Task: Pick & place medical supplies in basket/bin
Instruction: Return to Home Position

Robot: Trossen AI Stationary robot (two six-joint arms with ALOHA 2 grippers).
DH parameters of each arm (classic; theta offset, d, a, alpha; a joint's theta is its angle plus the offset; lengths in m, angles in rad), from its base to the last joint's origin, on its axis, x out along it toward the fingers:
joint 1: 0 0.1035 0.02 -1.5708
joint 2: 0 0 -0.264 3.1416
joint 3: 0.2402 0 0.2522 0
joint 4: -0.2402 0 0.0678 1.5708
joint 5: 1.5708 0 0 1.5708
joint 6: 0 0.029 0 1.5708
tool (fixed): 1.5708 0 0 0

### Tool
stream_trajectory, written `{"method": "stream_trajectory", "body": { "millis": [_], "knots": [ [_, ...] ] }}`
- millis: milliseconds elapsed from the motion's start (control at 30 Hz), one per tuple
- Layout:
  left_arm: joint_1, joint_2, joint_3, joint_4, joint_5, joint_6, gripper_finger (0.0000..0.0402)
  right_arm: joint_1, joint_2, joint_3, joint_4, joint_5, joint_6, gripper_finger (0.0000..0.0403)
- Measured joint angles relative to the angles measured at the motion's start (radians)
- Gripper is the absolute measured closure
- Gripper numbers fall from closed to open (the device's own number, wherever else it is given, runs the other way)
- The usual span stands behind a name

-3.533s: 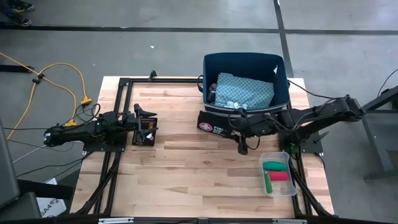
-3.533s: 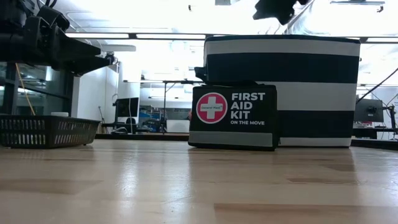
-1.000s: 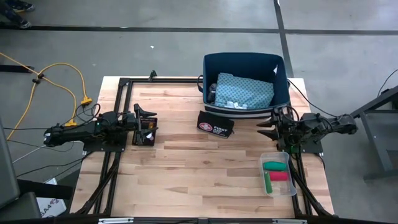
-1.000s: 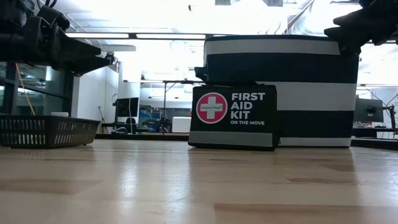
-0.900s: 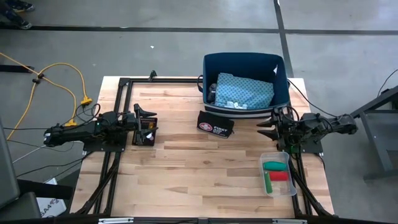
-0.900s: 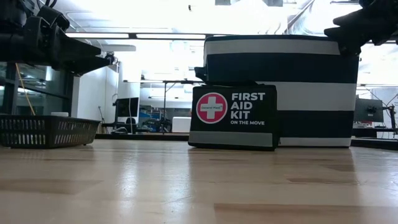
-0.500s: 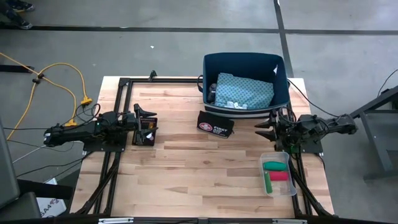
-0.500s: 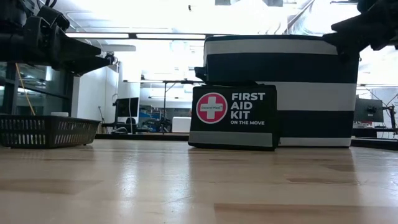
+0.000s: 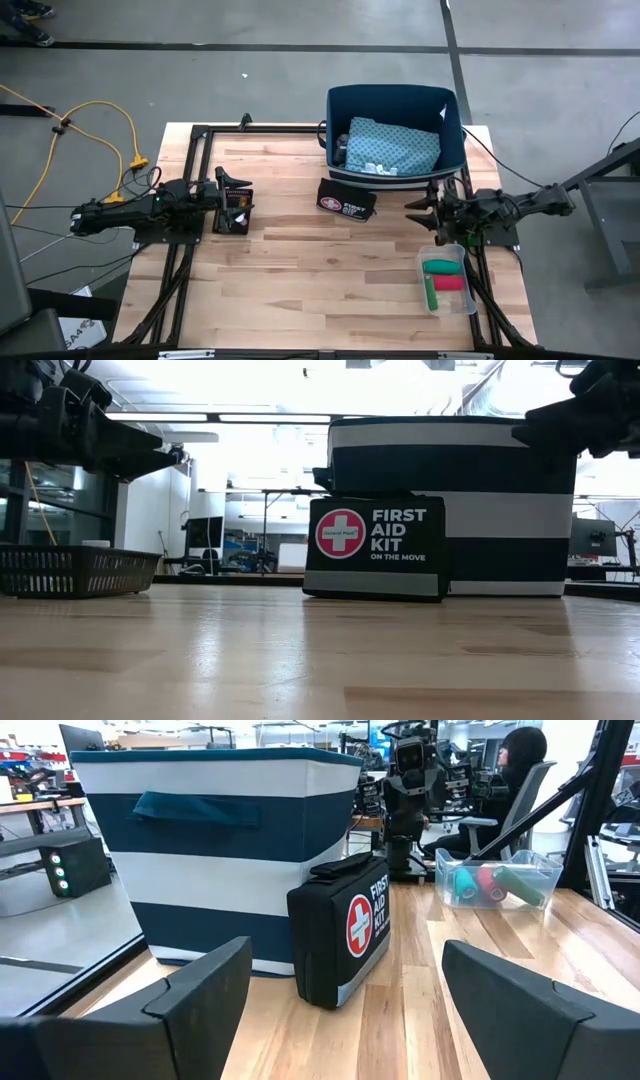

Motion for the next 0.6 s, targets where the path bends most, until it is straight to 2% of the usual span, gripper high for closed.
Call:
{"method": "stream_trajectory", "body": {
  "millis": [267,600],
  "knots": [
    [0.0,0.0,0.0,0.0,0.0,0.0,0.008,0.0,0.0,-0.057,0.107,-0.027,0.004,0.0282],
    [0.0,0.0,0.0,0.0,0.0,0.0,0.008,0.0,0.0,-0.057,0.075,-0.028,0.028,0.0282]
  ]
}}
